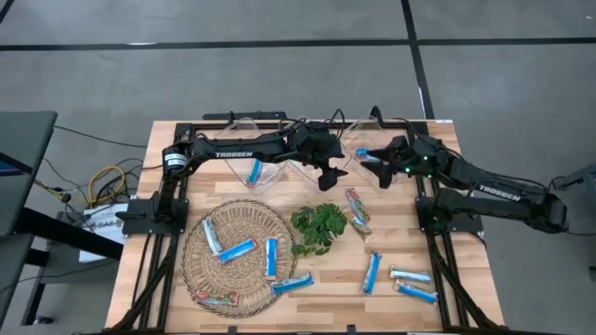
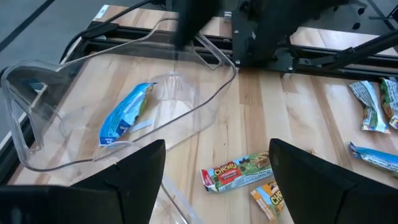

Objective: Pick and place Granola Bars by type
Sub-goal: Put the blue granola bar into the right transparent bin

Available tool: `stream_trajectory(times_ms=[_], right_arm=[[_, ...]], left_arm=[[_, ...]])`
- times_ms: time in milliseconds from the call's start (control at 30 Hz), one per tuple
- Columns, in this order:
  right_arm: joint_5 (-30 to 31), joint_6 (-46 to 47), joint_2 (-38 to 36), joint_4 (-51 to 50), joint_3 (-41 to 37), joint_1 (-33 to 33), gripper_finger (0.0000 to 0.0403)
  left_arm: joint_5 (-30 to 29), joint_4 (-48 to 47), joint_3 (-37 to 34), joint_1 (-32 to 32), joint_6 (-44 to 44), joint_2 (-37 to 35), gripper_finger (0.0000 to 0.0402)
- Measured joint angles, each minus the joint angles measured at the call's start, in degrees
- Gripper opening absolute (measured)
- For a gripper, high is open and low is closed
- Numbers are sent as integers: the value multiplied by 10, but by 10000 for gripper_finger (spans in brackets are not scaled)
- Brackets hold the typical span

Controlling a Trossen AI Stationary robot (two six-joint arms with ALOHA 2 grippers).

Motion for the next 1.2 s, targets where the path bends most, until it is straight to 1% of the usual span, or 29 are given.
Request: stream_trajectory(times_ms=[200,267,367,467,567,633,700,800,867,1000,1100,1200], right_arm=[[2,48,0,-86,37,106,260],[18,72,0,-117,50,145,260],[82,96,0,-171,70,204,260],[159,117,0,-203,86,257,260],[206,142,0,-222,97,300,260],[221,174,7,-241,99,321,260],[225,223,19,-269,99,333,260],[214,294,45,-294,99,351,260],[188,341,65,-295,99,363,260],[118,460,112,-297,109,399,260],[78,551,152,-303,124,433,260],[53,631,194,-309,146,466,260]], left_arm=[[-2,-1,0,-2,13,0,279],[-1,-4,0,-2,14,0,279],[-3,-29,-1,-4,20,-13,279],[-39,-60,-1,-16,36,-45,279],[-75,-59,-21,-35,48,-84,279],[-89,-28,-62,-46,51,-117,279],[-103,22,-115,-56,50,-155,279],[-114,110,-212,-65,34,-217,279],[-116,153,-279,-66,15,-259,279],[-121,224,-400,-65,-21,-340,279],[-130,268,-479,-66,-44,-392,279],[-135,299,-545,-66,-63,-433,279]])
